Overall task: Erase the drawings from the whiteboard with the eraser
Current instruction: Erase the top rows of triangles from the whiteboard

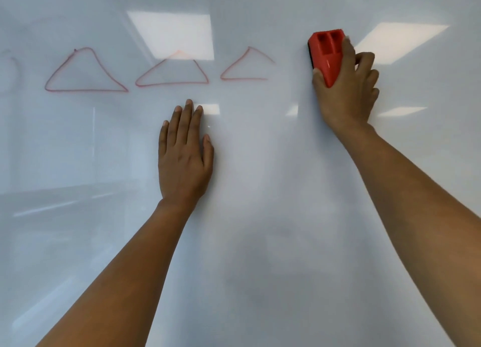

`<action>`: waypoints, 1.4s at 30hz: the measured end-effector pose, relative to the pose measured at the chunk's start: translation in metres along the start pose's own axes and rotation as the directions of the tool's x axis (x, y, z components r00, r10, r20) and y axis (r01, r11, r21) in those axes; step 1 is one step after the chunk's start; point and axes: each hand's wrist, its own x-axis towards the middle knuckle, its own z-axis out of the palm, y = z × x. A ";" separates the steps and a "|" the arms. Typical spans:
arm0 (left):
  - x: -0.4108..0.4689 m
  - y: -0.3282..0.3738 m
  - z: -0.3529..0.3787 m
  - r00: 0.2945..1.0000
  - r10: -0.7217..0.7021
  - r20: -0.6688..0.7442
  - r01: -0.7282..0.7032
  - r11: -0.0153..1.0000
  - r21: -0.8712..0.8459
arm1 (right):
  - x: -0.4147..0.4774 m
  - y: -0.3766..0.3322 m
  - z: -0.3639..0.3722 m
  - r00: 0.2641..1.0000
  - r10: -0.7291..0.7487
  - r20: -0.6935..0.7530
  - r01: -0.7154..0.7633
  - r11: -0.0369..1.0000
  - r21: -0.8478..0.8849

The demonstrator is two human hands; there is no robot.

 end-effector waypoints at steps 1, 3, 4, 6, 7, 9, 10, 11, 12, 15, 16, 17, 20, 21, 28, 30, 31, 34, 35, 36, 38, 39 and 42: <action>0.000 0.000 0.000 1.000 0.000 0.002 0.000 1.000 -0.001 | -0.006 -0.006 0.003 1.000 -0.022 0.001 0.022 1.000 -0.007; 0.000 -0.001 0.000 1.000 0.002 0.005 -0.002 1.000 0.000 | -0.021 -0.012 0.008 0.994 -0.107 -0.007 0.107 0.993 -0.044; 0.000 -0.001 0.000 1.000 0.003 0.006 -0.003 1.000 -0.002 | -0.028 -0.012 0.010 0.990 -0.140 -0.017 0.138 0.988 -0.067; 0.000 -0.001 0.001 1.000 0.004 0.011 -0.004 1.000 -0.003 | -0.034 -0.008 0.011 0.986 -0.162 -0.037 0.158 0.983 -0.090; 0.000 -0.001 0.001 1.000 0.005 0.012 -0.004 1.000 -0.004 | -0.035 -0.007 0.012 0.986 -0.163 -0.042 0.158 0.983 -0.096; 0.000 -0.001 0.002 1.000 0.004 0.012 -0.004 1.000 -0.008 | -0.035 -0.006 0.012 0.986 -0.164 -0.041 0.158 0.981 -0.112; 0.000 -0.001 0.002 1.000 0.004 0.011 -0.004 1.000 -0.009 | -0.034 -0.007 0.013 0.986 -0.163 -0.042 0.157 0.981 -0.114; -0.001 -0.001 0.002 1.000 0.004 0.011 -0.004 1.000 -0.009 | -0.034 -0.007 0.013 0.986 -0.162 -0.044 0.156 0.981 -0.113; -0.001 -0.002 0.002 1.000 0.006 0.013 -0.005 1.000 -0.010 | -0.034 -0.008 0.013 0.986 -0.159 -0.044 0.153 0.982 -0.112; -0.001 0.000 0.003 1.000 0.006 0.021 -0.006 1.000 -0.012 | -0.035 -0.008 0.010 0.988 -0.148 -0.033 0.143 0.982 -0.120; -0.001 -0.001 0.003 1.000 0.005 0.020 -0.005 1.000 -0.011 | -0.036 -0.010 0.010 0.992 -0.126 -0.027 0.122 0.985 -0.124; -0.001 -0.001 0.003 1.000 0.003 0.019 -0.003 1.000 -0.007 | -0.036 -0.014 0.010 0.995 -0.092 -0.023 0.089 0.989 -0.119; -0.001 0.000 0.004 1.000 0.000 0.019 0.000 1.000 0.001 | -0.034 -0.043 0.015 1.000 0.030 -0.007 -0.030 0.999 -0.032; -0.001 0.000 0.004 1.000 0.000 0.020 0.000 1.000 0.004 | -0.035 -0.053 0.017 1.000 0.022 0.005 -0.022 0.999 -0.024; 0.001 -0.002 0.002 1.000 0.014 0.017 -0.014 1.000 0.015 | -0.074 -0.072 0.020 0.837 -0.521 0.167 0.530 0.848 -0.012; 0.000 -0.001 0.002 1.000 0.011 0.011 -0.011 1.000 0.016 | -0.076 -0.054 0.015 0.752 -0.627 0.203 0.643 0.766 -0.018; 0.000 -0.001 0.002 1.000 0.010 0.012 -0.010 1.000 0.017 | -0.071 -0.044 0.012 0.736 -0.645 0.206 0.665 0.746 -0.037; -0.002 0.000 0.001 1.000 -0.007 0.015 0.007 1.000 0.004 | -0.037 -0.019 0.003 0.862 -0.491 0.123 0.501 0.863 -0.061; -0.002 0.001 0.001 1.000 -0.009 0.018 0.009 1.000 0.001 | -0.022 -0.017 0.002 0.921 -0.381 0.080 0.385 0.922 -0.049; -0.002 0.002 0.001 1.000 -0.010 0.022 0.010 1.000 0.000 | -0.008 -0.018 0.003 0.962 -0.271 0.045 0.273 0.962 -0.031; -0.001 0.001 0.000 1.000 -0.011 0.021 0.011 1.000 0.006 | 0.014 -0.034 0.010 0.987 -0.158 0.017 0.158 0.987 -0.006; 0.000 0.001 0.000 1.000 -0.010 0.018 0.010 1.000 0.003 | 0.019 -0.046 0.014 0.987 -0.161 0.020 0.162 0.987 -0.008; 0.000 0.000 0.000 1.000 -0.009 0.019 0.009 1.000 -0.007 | 0.006 -0.082 0.025 0.944 -0.325 0.057 0.327 0.944 -0.033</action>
